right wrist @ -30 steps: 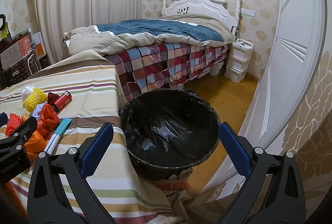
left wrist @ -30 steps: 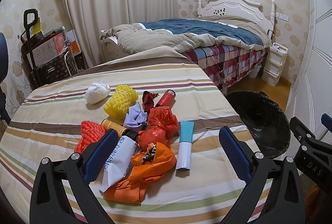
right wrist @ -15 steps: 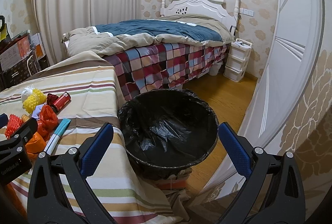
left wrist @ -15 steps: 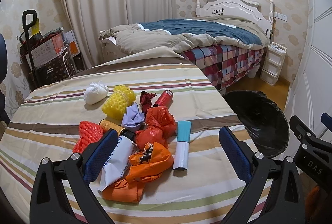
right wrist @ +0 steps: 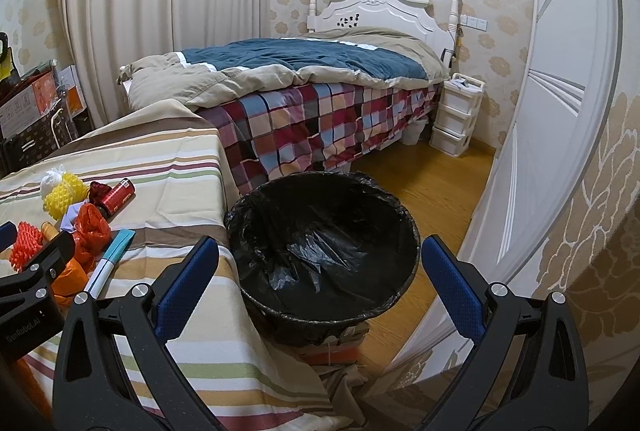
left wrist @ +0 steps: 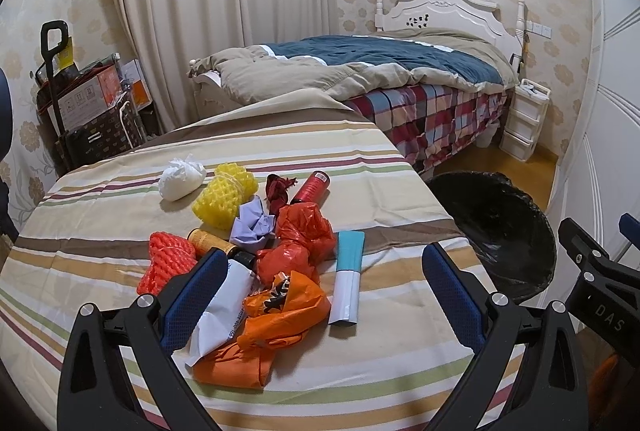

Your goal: Collect trash

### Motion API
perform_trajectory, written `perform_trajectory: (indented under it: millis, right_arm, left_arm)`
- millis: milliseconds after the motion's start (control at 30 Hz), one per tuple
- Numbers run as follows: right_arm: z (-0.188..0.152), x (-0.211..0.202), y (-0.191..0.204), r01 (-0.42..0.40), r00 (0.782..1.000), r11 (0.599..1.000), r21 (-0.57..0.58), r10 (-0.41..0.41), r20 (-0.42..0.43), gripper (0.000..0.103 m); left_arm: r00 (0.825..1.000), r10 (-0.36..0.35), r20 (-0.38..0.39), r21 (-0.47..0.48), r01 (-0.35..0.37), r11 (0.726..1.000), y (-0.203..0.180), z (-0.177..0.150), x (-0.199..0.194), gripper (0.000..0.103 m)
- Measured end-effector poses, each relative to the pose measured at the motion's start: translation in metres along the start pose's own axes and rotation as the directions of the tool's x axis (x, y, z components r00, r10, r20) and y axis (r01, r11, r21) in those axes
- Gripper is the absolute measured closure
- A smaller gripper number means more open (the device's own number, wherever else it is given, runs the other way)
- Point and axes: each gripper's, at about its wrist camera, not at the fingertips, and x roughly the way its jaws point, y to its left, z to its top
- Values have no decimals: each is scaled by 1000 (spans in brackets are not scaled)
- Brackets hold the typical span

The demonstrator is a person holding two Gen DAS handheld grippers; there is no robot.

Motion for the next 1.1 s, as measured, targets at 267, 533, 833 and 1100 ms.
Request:
perform_trajectory:
  millis: [267,533,833,1100]
  right_arm:
    - [0,0,0,0,1000,1000,1,0,0,4]
    - [-1,0,-1,-2,1000,1000,2,2,0,4]
    - [-2,-1,-6,-21,999,1000,8,21,-24,4]
    - [-3,-3,10,-45,998,999,-12,45,-41,4]
  left_arm:
    - [1000,-3,-6,3,3,1000,-3,-1,-1,6]
    - [1000,-4,-6,4,4,1000,-4,-2,-1,6]
    - [1000,-14,-2,-5,14,1000,-3,-5,-3,6]
    - [999,-5,-52,-47,3,999,32,-11,-4,15]
